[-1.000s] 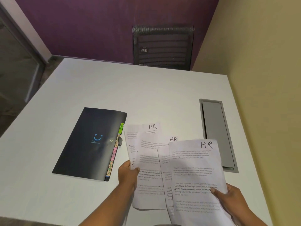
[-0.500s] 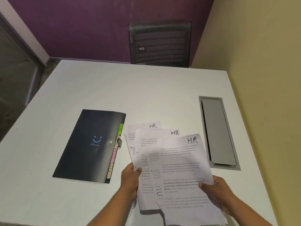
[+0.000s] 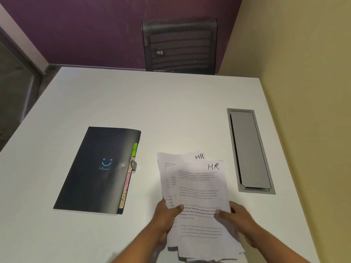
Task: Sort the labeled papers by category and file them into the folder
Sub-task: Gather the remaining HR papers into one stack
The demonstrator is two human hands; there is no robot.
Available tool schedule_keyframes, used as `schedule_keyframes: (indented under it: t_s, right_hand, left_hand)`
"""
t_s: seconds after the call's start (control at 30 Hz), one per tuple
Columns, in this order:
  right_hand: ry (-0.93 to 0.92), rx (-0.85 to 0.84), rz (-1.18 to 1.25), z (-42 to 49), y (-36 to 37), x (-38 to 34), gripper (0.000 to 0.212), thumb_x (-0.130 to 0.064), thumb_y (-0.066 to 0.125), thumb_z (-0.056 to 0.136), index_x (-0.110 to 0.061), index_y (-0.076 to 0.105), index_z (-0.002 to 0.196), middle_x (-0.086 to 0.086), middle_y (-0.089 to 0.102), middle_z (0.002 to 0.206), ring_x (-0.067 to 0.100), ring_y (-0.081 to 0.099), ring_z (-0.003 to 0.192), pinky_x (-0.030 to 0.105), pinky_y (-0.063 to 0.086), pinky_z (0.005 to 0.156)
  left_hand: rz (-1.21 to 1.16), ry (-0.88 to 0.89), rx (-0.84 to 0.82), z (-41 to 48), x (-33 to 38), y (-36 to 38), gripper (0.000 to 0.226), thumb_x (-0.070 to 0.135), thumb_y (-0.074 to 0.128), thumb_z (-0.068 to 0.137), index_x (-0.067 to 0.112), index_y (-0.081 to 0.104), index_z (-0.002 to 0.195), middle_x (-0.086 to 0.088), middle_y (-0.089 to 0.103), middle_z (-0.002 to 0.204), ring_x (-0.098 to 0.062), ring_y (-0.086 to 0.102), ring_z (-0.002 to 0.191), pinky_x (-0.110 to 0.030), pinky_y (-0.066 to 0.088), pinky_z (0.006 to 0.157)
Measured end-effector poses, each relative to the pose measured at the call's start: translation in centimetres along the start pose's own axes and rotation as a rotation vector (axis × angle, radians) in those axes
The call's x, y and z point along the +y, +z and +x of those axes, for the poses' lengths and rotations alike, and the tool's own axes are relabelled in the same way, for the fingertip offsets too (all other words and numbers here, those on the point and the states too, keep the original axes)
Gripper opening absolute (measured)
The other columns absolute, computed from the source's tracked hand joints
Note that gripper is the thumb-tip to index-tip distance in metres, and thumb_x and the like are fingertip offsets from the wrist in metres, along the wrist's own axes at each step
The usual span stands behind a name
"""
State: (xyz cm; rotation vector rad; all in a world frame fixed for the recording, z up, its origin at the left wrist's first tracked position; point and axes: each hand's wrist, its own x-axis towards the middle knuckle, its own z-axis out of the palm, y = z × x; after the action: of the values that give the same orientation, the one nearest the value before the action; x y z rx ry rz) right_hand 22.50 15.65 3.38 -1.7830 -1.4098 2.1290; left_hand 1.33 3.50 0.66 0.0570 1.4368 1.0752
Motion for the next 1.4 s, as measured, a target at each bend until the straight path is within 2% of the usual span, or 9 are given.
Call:
schedule_keyframes:
  t_s: [0.13,0.23,0.33,0.53,0.73,0.87,0.97,1.17,1.4]
  right_hand:
    - [0.004,-0.081,0.171,0.0,-1.6,-1.8,0.035,-0.018,0.071,0.088,-0.011,0.064,0.122,0.013,0.074,0.114,0.033,0.072,0.102,0.049,0.058,0.089]
    - [-0.005,-0.195,0.166,-0.4,-2.0,-2.9,0.032,-0.019,0.066,0.092,-0.013,0.065,0.124,0.014,0.072,0.12,0.036,0.069,0.108,0.051,0.054,0.095]
    - [-0.144,-0.091,0.133,-0.6,-1.9,-3.7,0.03,-0.01,0.068,0.089,-0.007,0.068,0.12,0.015,0.074,0.114,0.035,0.072,0.101,0.053,0.055,0.092]
    - [-0.376,0.087,0.122,-1.3,-1.8,-4.5,0.031,-0.005,0.076,0.08,-0.008,0.071,0.11,0.008,0.077,0.105,0.027,0.074,0.099,0.031,0.06,0.077]
    - [-0.48,0.375,0.118,-1.3,-1.5,-7.5,0.049,-0.024,0.085,0.073,-0.011,0.065,0.115,0.004,0.075,0.105,0.021,0.072,0.097,0.039,0.058,0.087]
    - [-0.602,0.388,0.118,-2.9,-1.7,-9.9,0.036,-0.015,0.081,0.078,-0.013,0.066,0.111,-0.005,0.073,0.096,-0.009,0.069,0.08,0.007,0.052,0.069]
    - [-0.65,0.369,0.144,-3.4,-1.7,-10.8,0.04,-0.013,0.083,0.076,-0.009,0.067,0.112,0.009,0.076,0.087,0.014,0.073,0.089,0.029,0.06,0.082]
    - [-0.728,0.265,0.112,-3.4,-1.4,-10.4,0.031,0.01,0.071,0.08,-0.019,0.072,0.091,-0.011,0.074,0.077,0.0,0.065,0.067,0.012,0.048,0.055]
    - [-0.804,0.306,0.062,-4.1,-1.8,-10.9,0.031,0.007,0.073,0.079,-0.022,0.073,0.09,-0.015,0.077,0.082,0.001,0.071,0.079,0.013,0.055,0.069]
  left_hand:
    - [-0.098,0.007,-0.199,-1.0,3.0,0.5,0.036,0.009,0.062,0.095,0.008,0.059,0.131,-0.014,0.069,0.124,-0.033,0.067,0.113,-0.049,0.053,0.097]
    - [-0.035,-0.002,-0.353,-1.5,4.5,1.0,0.037,0.019,0.056,0.099,0.012,0.055,0.136,-0.014,0.064,0.133,-0.033,0.061,0.122,-0.052,0.043,0.109]
    - [0.102,0.098,-0.284,-1.9,5.4,1.8,0.036,0.025,0.06,0.097,0.018,0.058,0.133,-0.006,0.069,0.127,-0.027,0.066,0.115,-0.048,0.05,0.102]
    - [0.148,0.317,-0.123,-1.9,6.1,2.6,0.028,-0.002,0.062,0.092,0.016,0.071,0.111,-0.005,0.076,0.109,-0.024,0.072,0.102,-0.033,0.058,0.081]
    - [0.325,0.599,0.046,-2.3,9.1,4.4,0.021,0.004,0.067,0.089,0.019,0.075,0.077,0.002,0.073,0.08,-0.013,0.067,0.074,-0.03,0.053,0.07]
    - [0.311,0.767,0.043,-3.2,11.6,5.0,0.032,0.002,0.069,0.088,0.033,0.07,0.096,0.021,0.075,0.091,0.001,0.069,0.088,-0.018,0.055,0.08]
    - [0.277,0.803,0.072,-3.2,12.3,5.0,0.031,0.001,0.074,0.084,0.027,0.072,0.102,0.018,0.076,0.095,-0.002,0.07,0.094,-0.022,0.054,0.082]
    - [0.327,0.758,0.062,-2.5,11.7,5.1,0.025,0.005,0.073,0.087,0.027,0.078,0.099,0.007,0.077,0.097,-0.005,0.069,0.094,-0.017,0.052,0.078]
    - [0.188,0.784,0.087,-3.5,12.7,5.8,0.017,0.011,0.074,0.086,0.027,0.08,0.086,0.005,0.077,0.085,-0.012,0.07,0.082,-0.027,0.055,0.076]
